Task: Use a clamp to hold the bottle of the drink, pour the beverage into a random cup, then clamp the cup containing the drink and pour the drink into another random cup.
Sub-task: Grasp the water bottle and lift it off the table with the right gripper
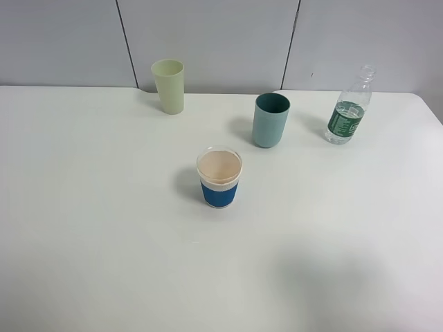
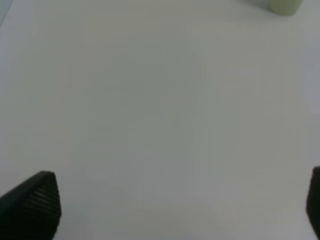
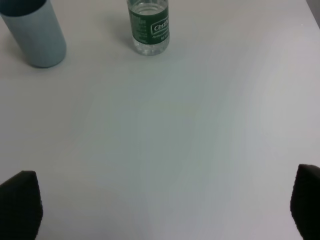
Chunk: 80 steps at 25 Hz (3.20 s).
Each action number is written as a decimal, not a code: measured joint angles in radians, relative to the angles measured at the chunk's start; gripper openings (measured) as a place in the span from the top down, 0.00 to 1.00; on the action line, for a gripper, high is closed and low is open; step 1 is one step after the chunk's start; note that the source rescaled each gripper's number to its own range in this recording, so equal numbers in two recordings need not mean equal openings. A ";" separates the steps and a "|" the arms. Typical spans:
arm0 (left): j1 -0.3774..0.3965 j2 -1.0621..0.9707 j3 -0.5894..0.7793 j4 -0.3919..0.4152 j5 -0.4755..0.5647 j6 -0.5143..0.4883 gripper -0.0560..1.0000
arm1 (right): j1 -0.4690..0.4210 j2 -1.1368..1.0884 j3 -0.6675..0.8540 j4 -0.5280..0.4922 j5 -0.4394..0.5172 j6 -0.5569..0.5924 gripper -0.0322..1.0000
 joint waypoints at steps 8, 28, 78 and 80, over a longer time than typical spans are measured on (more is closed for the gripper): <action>0.000 0.000 0.000 0.000 0.000 0.000 0.00 | 0.000 0.000 0.000 0.000 0.000 0.000 0.00; 0.000 0.000 0.000 0.000 0.000 0.000 0.00 | 0.000 0.000 0.000 0.000 0.000 0.000 0.00; 0.000 0.000 0.000 0.000 0.000 0.000 0.00 | 0.000 0.031 0.000 0.001 -0.001 0.001 0.00; 0.000 0.000 0.000 0.000 0.000 0.000 0.00 | 0.000 0.055 0.000 0.003 -0.001 0.001 0.00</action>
